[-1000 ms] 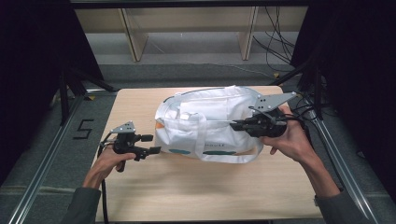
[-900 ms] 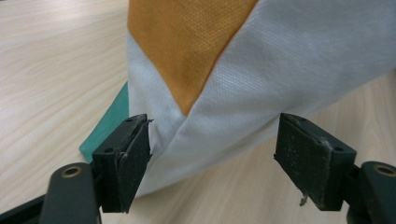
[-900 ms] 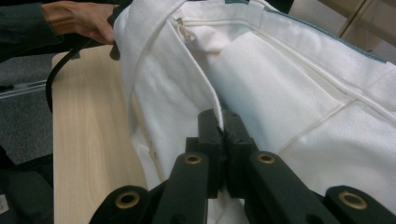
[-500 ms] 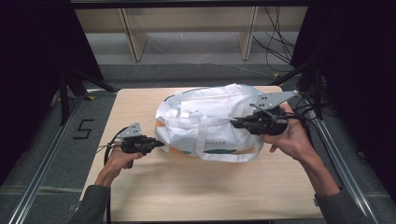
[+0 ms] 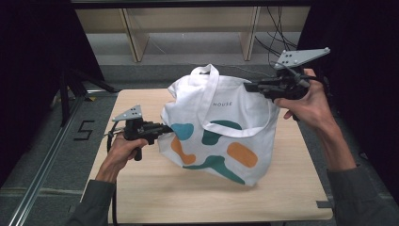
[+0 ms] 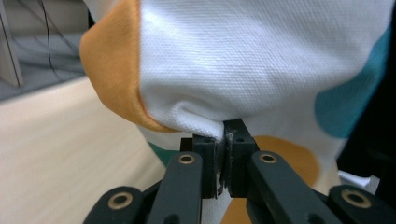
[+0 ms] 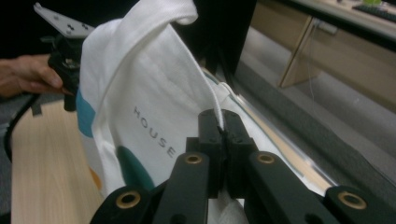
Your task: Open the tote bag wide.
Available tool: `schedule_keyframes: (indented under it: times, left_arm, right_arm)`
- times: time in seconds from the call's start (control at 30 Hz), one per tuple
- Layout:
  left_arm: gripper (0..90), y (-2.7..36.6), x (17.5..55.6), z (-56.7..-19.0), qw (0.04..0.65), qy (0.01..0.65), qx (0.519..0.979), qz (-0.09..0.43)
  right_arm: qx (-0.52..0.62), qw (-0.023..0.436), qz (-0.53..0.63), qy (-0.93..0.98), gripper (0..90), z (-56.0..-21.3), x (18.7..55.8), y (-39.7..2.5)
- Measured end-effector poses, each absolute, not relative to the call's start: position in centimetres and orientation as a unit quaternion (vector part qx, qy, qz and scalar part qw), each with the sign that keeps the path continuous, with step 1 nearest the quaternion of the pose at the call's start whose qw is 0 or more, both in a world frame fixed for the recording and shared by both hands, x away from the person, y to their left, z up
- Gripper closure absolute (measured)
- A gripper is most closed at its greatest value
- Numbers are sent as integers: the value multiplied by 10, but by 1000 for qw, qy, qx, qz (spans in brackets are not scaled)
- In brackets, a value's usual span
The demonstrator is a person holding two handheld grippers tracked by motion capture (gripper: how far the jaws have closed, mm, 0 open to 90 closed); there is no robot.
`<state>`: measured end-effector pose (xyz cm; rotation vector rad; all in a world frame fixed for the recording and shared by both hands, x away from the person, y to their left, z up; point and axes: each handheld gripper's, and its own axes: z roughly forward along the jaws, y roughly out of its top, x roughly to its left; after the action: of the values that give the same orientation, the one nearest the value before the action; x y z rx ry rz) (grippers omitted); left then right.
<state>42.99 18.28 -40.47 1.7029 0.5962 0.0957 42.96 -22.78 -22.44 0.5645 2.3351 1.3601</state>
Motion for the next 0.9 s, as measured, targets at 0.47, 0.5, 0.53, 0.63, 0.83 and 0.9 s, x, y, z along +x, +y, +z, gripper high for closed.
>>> schedule_keyframes:
  times: [0.47, 0.5, 0.53, 0.63, 0.83, 0.9]
  left_arm:
    - [849, 215, 411, -466, 579, 278, 766, 29]
    - [849, 217, 409, -469, 572, 280, 771, 29]
    - [849, 218, 408, -472, 568, 279, 774, 26]
    - [849, 219, 401, -483, 563, 276, 779, 16]
    - [849, 215, 397, -498, 542, 276, 794, 4]
    - [849, 214, 396, -507, 514, 272, 813, 10]
  right_arm:
    - [126, 163, 465, 861, 891, -268, 383, -193]
    - [121, 155, 462, 865, 891, -273, 377, -190]
    - [117, 141, 459, 870, 891, -279, 372, -187]
    - [106, 138, 440, 881, 890, -295, 362, -176]
    - [95, 115, 416, 897, 890, -328, 350, -163]
    - [102, 106, 410, 900, 890, -340, 349, -162]
